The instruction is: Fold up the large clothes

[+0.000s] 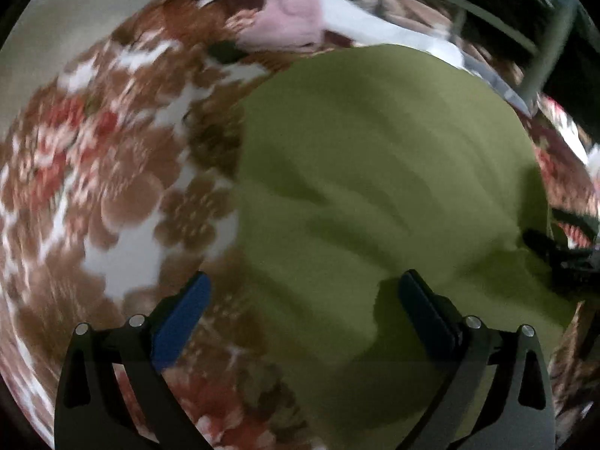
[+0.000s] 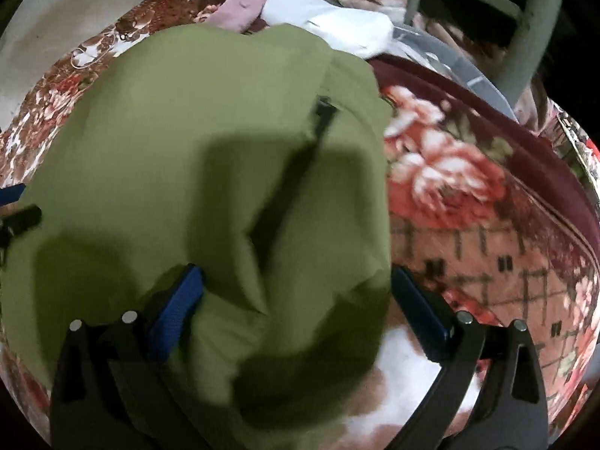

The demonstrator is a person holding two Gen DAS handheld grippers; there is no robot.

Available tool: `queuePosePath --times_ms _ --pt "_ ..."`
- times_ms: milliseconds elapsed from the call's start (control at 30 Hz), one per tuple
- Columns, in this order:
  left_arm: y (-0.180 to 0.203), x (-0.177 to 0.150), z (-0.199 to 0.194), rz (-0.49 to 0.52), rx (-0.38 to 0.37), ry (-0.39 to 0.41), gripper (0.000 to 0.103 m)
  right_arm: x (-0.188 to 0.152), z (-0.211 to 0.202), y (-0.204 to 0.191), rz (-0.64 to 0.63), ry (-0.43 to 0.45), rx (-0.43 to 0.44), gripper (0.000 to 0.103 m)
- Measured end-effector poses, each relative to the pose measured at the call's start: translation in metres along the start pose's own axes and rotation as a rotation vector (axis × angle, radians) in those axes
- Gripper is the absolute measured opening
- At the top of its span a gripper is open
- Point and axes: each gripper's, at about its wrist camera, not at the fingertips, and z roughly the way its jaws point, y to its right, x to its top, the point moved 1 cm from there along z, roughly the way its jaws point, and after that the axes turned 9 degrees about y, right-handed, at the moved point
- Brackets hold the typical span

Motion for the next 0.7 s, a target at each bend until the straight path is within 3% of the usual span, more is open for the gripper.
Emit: queuePosePath --times_ms 133,200,333,433,600,700 --pt "-0.017 -0.002 -0.020 -0.026 0.045 0.000 0.099 -0.003 -0.012 0.013 0.000 -0.001 -0.022 0.098" --pt "-0.019 -0.002 -0.040 0.011 0.129 0.006 0.098 -0.002 -0.027 0.015 -0.025 -0.005 -0.071 0.098" --pt "-0.017 0.001 -0.091 0.005 0.103 0.033 0.098 0.003 -0.081 0.020 0.002 0.004 -0.110 0.098" --pt "0.002 0.006 -0.144 0.001 0.069 0.059 0.098 0.012 -0.147 0.014 0.046 0.046 -0.126 0.098" --pt "0.050 0.009 -0.221 0.011 0.047 0.116 0.098 0.020 -0.233 0.002 0.126 0.076 -0.079 0.098" --pt "0.076 0.006 -0.243 -0.013 0.061 0.130 0.098 0.023 -0.265 -0.001 0.130 0.121 0.017 0.098"
